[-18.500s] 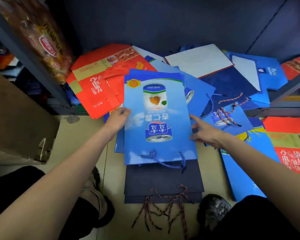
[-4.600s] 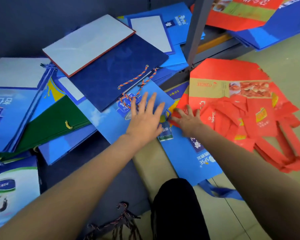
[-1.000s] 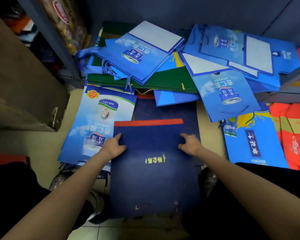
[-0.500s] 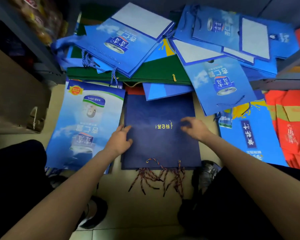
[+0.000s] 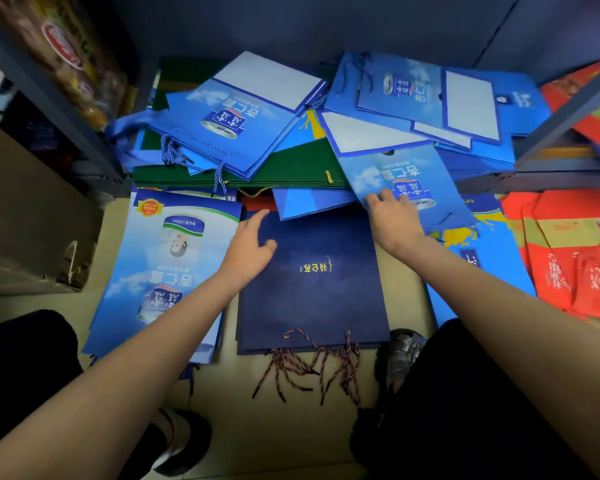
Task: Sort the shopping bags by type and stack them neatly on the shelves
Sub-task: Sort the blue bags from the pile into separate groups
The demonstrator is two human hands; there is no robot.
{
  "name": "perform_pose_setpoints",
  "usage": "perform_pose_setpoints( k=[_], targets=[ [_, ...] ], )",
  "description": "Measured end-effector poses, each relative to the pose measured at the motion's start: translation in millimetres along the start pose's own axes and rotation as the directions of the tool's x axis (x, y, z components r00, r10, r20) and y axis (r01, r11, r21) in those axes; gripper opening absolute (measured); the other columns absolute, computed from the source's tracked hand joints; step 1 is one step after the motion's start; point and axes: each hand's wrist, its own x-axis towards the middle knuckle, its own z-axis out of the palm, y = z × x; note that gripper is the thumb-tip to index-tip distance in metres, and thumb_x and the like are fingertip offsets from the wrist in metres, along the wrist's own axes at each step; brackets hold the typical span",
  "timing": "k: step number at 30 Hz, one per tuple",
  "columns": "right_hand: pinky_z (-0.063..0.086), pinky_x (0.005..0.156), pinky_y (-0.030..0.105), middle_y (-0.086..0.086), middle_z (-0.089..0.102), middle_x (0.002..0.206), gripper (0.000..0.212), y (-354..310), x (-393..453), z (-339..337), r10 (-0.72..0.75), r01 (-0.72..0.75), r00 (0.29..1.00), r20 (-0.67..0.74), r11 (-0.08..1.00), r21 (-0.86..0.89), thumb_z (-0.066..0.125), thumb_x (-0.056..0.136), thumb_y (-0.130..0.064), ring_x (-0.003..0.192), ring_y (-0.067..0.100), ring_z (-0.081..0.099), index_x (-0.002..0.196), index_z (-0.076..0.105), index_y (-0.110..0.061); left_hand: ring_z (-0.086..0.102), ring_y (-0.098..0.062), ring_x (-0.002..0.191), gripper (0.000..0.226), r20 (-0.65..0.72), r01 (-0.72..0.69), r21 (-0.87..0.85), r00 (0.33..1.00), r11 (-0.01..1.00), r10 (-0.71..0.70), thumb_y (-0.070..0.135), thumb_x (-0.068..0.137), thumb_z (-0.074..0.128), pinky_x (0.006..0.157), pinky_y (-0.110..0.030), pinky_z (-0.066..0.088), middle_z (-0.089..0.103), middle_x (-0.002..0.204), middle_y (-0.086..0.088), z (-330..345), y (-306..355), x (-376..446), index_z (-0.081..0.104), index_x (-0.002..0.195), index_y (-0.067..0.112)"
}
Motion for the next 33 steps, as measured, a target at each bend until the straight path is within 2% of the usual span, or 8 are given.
perform_pose_setpoints(
  k=[4, 7, 13, 19, 22, 25, 28, 33],
  targets=[
    [0.042, 0.089, 0.04, 0.014, 0.046, 0.123, 0.047, -64.5, -40.9, -23.2, -0.301, 0.288, 0.953, 0.018, 0.927, 0.239, 0.059, 0.084, -0.022, 0.111, 0.036, 0.048, 0.127, 0.045, -0.01, 0.053, -0.022, 0.108, 0.054, 0.194, 0.324, -0.585, 0.946, 0.743, -0.26, 0.027, 0.097, 0.047, 0.083, -0.038, 0.048, 0.044, 0.14, -0.009, -2.0, 28.4, -12.4, 0.022, 0.145, 0.032],
    [0.04, 0.099, 0.042, 0.011, 0.051, 0.126, 0.048, -75.4, -58.9, -19.4, -0.493, 0.378, 0.863, 0.108, 0.773, 0.51, 0.059, 0.087, -0.04, 0.118, 0.031, 0.046, 0.127, 0.051, -0.015, 0.058, -0.015, 0.074, 0.067, 0.364, 0.439, -0.638, 0.896, 0.633, -0.255, 0.021, 0.096, 0.05, 0.061, -0.029, 0.05, 0.053, 0.129, -0.016, -4.7, 30.5, -21.2, 0.01, 0.148, 0.033],
    [0.028, 0.108, 0.039, 0.018, 0.029, 0.145, 0.074, 8.6, -33.6, 13.0, 0.084, -0.158, 0.983, 0.164, 0.839, 0.521, 0.065, 0.084, -0.037, 0.133, 0.034, 0.031, 0.144, 0.027, -0.014, 0.063, -0.018, 0.083, 0.078, 0.397, 0.41, -0.546, 0.895, 0.731, -0.205, -0.007, 0.091, 0.047, 0.077, -0.035, 0.052, 0.065, 0.1, 0.0, -3.0, 19.3, -27.6, 0.017, 0.146, 0.04],
    [0.051, 0.071, 0.036, 0.014, 0.059, 0.118, 0.059, 28.9, -30.2, 10.2, 0.307, -0.414, 0.867, 0.392, 0.01, 0.91, 0.067, 0.084, -0.007, 0.083, 0.025, 0.06, 0.136, 0.038, -0.004, 0.063, -0.013, 0.085, 0.078, 0.432, 0.344, -0.409, 0.889, 0.845, -0.153, -0.005, 0.092, 0.049, 0.068, -0.029, 0.052, 0.061, 0.117, -0.001, -21.2, 21.4, -31.3, 0.018, 0.144, 0.044],
    [0.045, 0.059, 0.025, 0.011, 0.063, 0.097, 0.037, 40.8, -13.2, -26.7, 0.355, -0.264, 0.911, 0.211, 0.107, 0.959, 0.063, 0.083, 0.002, 0.081, 0.021, 0.057, 0.118, 0.056, -0.007, 0.061, -0.016, 0.089, 0.079, 0.357, 0.314, -0.336, 0.915, 0.888, -0.188, -0.002, 0.089, 0.055, 0.074, -0.031, 0.053, 0.057, 0.117, -0.002, -16.0, 27.5, -28.2, 0.016, 0.146, 0.038],
    [0.039, 0.058, 0.02, -0.005, 0.052, 0.076, 0.038, 69.9, -10.4, -82.3, 0.335, -0.105, 0.938, -0.093, 0.527, 0.843, 0.06, 0.082, 0.001, 0.085, 0.019, 0.049, 0.117, 0.056, -0.014, 0.061, -0.02, 0.094, 0.069, 0.306, 0.25, -0.352, 0.942, 0.902, -0.141, 0.005, 0.092, 0.052, 0.077, -0.029, 0.051, 0.056, 0.118, -0.004, -5.2, 48.9, -21.5, 0.02, 0.146, 0.034],
    [0.04, 0.079, 0.031, 0.008, 0.061, 0.098, 0.037, 104.9, -27.8, -122.7, 0.184, 0.048, 0.922, -0.341, 0.82, 0.57, 0.054, 0.082, 0.0, 0.087, 0.026, 0.051, 0.116, 0.054, -0.013, 0.055, -0.02, 0.09, 0.065, 0.294, 0.143, -0.317, 0.955, 0.938, -0.046, 0.002, 0.093, 0.046, 0.069, -0.023, 0.046, 0.055, 0.09, 0.005, 11.7, 83.7, -13.6, 0.02, 0.147, 0.028],
    [0.038, 0.068, 0.034, 0.01, 0.058, 0.104, 0.039, 142.8, -72.8, -131.9, -0.182, 0.209, 0.955, -0.234, 0.973, 0.095, 0.053, 0.08, -0.005, 0.095, 0.032, 0.056, 0.118, 0.052, -0.016, 0.049, -0.02, 0.091, 0.067, 0.25, -0.017, -0.284, 0.964, 0.959, 0.091, 0.002, 0.09, 0.046, 0.078, -0.034, 0.05, 0.054, 0.105, -0.003, 50.6, 147.7, -11.1, 0.023, 0.145, 0.033]
  ],
)
